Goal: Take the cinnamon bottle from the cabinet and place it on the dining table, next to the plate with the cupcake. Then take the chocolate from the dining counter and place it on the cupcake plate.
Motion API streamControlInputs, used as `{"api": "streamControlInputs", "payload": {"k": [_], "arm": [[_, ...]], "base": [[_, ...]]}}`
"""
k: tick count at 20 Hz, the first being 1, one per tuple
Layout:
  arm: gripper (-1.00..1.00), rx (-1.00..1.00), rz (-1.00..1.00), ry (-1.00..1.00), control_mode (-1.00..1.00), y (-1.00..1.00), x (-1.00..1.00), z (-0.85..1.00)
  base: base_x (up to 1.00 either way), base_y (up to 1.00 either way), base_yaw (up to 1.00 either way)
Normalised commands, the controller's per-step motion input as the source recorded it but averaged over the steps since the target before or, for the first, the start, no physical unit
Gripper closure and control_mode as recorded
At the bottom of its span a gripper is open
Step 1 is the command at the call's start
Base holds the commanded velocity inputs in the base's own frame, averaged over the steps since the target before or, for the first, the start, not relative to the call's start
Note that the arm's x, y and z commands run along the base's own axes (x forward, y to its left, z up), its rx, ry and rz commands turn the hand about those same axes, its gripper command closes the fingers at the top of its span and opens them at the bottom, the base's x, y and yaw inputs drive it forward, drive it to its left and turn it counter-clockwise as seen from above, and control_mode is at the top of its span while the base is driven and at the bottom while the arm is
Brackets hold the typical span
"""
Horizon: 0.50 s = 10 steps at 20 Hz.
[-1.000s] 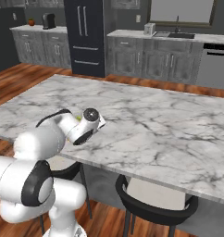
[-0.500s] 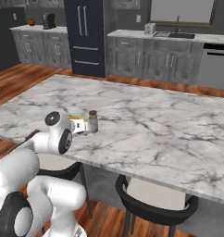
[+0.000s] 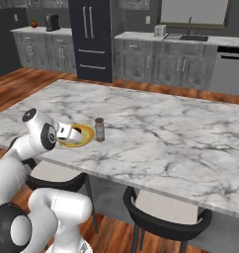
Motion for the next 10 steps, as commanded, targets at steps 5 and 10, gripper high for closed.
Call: {"api": "streamControlInputs", "payload": {"k": [5,10], "arm": [[-1.0,0.18,-0.29,0.14,-1.0,0.52,-0.01,0.09],[-1.0,0.08,-0.23,0.07,-1.0,0.62,0.01,0.01]], "base": [[0.0,0.0,0.0],[0.0,0.0,0.0]]}}
